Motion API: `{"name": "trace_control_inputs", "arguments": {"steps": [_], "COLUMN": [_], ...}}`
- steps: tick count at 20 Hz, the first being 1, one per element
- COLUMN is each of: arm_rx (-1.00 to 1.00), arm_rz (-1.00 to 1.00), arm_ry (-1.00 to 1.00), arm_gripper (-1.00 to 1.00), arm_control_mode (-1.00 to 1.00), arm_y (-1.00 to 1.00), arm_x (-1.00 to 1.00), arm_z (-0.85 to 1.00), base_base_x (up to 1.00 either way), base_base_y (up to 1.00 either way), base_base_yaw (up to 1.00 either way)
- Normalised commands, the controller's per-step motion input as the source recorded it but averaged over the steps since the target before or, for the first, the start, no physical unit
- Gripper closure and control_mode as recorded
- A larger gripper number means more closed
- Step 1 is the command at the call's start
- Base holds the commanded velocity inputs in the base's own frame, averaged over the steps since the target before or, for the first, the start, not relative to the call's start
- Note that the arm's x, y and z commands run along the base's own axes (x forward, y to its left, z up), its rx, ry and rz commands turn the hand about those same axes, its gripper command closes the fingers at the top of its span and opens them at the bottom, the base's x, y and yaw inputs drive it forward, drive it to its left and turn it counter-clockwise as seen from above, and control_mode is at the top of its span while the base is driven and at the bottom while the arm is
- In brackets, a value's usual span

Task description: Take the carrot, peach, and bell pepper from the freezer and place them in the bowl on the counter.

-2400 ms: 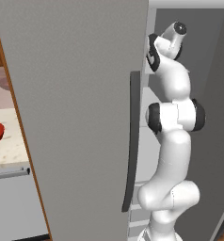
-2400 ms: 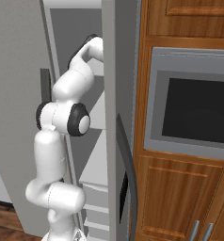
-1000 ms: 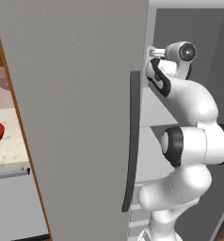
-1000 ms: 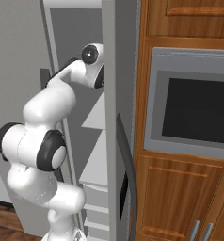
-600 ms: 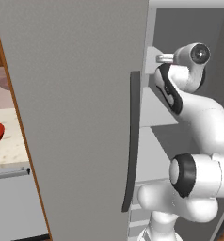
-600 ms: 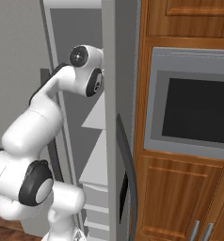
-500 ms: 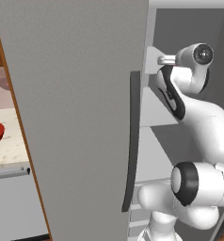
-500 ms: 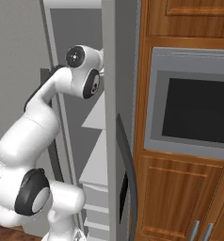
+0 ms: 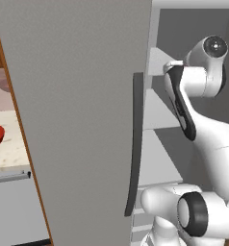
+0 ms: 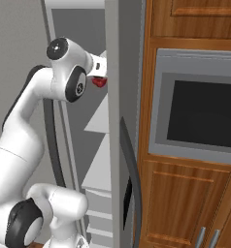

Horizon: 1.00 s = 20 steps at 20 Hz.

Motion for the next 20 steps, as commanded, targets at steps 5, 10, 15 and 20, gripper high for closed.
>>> {"name": "trace_control_inputs", "arguments": {"steps": [5,10,15,20], "arm_rx": [0.0,0.0,0.0,0.01], "arm_rz": [0.0,0.0,0.0,0.0], "arm_ry": [0.02,0.0,0.11,0.15], "arm_gripper": [1.0,1.0,1.0,1.0], "arm_control_mode": [-1.0,-1.0,-1.0,-1.0], "arm_y": [0.05,0.1,0.19,0.06], "arm_x": [-0.96,-0.69,-0.45,-0.57], "arm_z": [-0.16,-0.16,-0.06,-0.14], "base_base_x": [0.0,0.0,0.0,0.0], "base_base_y": [0.0,0.0,0.0,0.0], "base_base_yaw": [0.0,0.0,0.0,0.0]}}
